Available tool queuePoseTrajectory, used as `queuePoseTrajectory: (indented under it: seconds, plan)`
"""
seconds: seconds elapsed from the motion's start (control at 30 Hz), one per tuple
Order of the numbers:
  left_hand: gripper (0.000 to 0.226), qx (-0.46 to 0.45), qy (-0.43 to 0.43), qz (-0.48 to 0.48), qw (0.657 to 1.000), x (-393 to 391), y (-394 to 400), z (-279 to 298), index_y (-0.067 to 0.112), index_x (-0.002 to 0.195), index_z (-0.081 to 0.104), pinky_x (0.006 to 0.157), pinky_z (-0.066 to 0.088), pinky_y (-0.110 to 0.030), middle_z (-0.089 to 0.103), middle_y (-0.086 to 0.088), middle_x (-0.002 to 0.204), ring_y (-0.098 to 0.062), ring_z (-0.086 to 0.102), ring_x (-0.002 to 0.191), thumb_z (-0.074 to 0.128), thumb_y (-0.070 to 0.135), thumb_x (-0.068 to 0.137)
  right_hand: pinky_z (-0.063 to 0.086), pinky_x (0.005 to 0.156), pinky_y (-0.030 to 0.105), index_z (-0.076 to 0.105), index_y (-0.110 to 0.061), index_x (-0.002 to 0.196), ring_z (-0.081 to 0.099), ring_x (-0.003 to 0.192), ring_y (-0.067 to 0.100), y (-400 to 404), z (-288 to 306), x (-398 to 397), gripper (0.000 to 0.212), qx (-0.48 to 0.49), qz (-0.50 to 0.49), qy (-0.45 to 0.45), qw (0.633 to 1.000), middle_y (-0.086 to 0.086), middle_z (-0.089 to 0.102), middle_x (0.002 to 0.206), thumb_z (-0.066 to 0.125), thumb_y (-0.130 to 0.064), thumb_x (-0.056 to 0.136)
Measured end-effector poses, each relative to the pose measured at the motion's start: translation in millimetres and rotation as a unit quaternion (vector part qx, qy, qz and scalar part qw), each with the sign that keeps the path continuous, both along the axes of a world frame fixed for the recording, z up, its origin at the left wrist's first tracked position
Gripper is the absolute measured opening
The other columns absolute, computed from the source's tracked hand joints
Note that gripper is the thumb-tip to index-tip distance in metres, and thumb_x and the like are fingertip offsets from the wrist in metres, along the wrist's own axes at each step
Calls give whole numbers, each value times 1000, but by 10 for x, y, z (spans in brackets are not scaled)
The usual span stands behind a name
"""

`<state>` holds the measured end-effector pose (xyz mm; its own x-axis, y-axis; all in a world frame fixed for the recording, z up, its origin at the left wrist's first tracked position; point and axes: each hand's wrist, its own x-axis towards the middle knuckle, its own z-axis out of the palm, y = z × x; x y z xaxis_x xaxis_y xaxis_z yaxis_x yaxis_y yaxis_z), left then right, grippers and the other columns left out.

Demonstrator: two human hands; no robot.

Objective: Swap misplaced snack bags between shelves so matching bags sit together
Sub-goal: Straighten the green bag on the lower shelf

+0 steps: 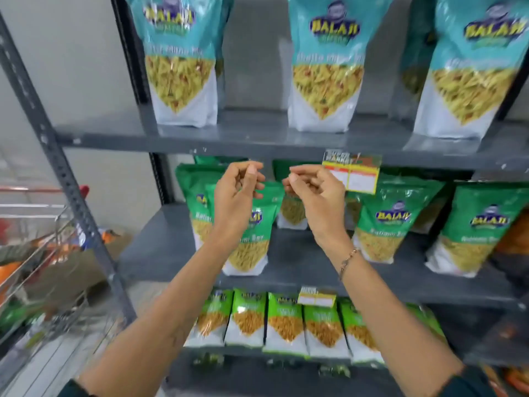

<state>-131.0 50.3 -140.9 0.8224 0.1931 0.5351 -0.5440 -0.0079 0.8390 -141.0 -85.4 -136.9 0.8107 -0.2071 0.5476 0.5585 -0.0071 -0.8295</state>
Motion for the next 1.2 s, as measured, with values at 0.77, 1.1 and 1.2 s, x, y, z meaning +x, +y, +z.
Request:
queuePoseTrajectory:
  seconds: [0.77,1.1,1.2]
  plan:
    - [69,277,356,70,890,713,750,-1951,10,137,38,96,46,-42,58,-11,121,-30,54,116,70,30,79,48,99,36,53,-3,117,60,106,17,179,-2138,1026,51,-148,85,286,943,15,63,120,74,-2,71]
    - [59,214,325,30,921,1134,-98,-1904,5,117,55,90,54,-44,70,-14,108,-27,67,96,81,20,66,52,75,12,59,1,107,65,83,-2,-711,-2185,1189,44,-59,6,251,966,13,65,108,73,7,66]
    - [52,212,320,24,923,1342,-358,-1945,5,107,60,86,55,-46,72,-16,104,-27,69,93,83,17,62,52,74,10,58,3,108,64,88,7,-975,-2163,1306,45,-65,-15,257,964,14,64,110,72,8,66]
